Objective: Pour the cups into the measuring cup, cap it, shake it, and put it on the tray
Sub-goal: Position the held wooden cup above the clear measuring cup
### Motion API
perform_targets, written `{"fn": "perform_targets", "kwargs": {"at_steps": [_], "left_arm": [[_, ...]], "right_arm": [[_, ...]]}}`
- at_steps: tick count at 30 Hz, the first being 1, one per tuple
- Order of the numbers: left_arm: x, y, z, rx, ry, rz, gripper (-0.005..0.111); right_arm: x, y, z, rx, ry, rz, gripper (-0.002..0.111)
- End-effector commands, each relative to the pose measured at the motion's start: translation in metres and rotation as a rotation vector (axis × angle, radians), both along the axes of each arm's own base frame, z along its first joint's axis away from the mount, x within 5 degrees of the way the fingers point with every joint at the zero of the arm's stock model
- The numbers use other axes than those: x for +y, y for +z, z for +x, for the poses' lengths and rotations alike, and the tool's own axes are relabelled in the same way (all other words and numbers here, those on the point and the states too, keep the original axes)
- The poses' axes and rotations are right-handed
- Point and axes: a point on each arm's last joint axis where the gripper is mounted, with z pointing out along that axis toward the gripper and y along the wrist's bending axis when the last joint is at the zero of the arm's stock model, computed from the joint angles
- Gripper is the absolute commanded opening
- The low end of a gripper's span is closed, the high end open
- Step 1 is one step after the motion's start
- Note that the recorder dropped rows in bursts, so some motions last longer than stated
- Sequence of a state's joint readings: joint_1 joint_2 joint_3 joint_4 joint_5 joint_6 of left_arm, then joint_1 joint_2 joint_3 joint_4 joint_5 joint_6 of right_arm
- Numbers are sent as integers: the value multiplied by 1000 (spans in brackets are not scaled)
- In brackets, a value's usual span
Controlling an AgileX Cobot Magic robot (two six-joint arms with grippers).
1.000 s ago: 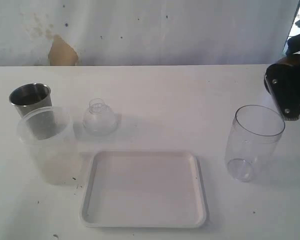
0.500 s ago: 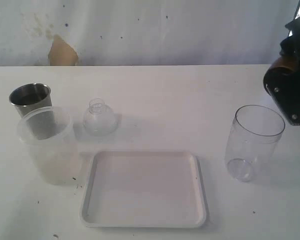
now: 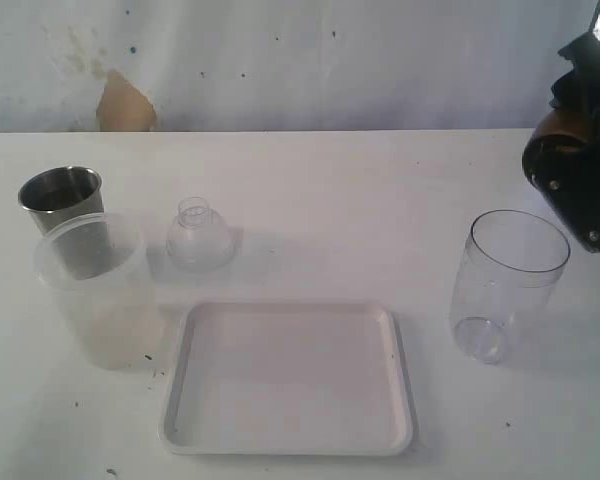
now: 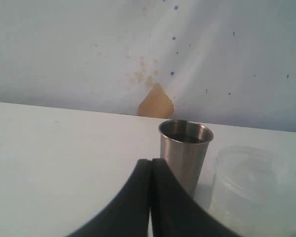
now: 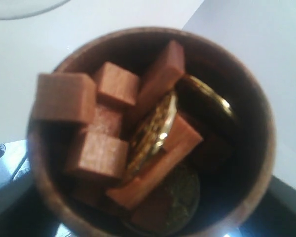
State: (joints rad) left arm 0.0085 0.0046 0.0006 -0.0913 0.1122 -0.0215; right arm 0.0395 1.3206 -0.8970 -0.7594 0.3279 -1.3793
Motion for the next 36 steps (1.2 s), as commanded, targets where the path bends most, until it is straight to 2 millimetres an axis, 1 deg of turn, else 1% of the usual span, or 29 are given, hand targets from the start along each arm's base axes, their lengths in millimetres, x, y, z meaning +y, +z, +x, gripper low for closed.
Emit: {"fn": "perform_targets", "kwargs": {"at_steps": [1, 7, 14, 18, 27, 32, 36], "left_arm": [[0, 2, 0, -19, 3, -5, 0], [0, 2, 0, -19, 3, -5, 0], [0, 2, 0, -19, 3, -5, 0], [0, 2, 0, -19, 3, -5, 0], [0, 2, 0, -19, 3, -5, 0], [0, 2, 0, -19, 3, -5, 0], [0, 2, 0, -19, 3, -5, 0]], "right_arm": [[1, 0, 0, -6, 22, -15, 0], [1, 0, 0, 6, 69, -83, 0], [2, 1, 1, 3, 76, -88, 0], [4, 3, 2, -18, 112, -105, 0], [3, 2, 2, -13, 107, -103, 0], [2, 1, 1, 6, 122, -144, 0], [8, 1, 1, 17, 137, -153, 0]]}}
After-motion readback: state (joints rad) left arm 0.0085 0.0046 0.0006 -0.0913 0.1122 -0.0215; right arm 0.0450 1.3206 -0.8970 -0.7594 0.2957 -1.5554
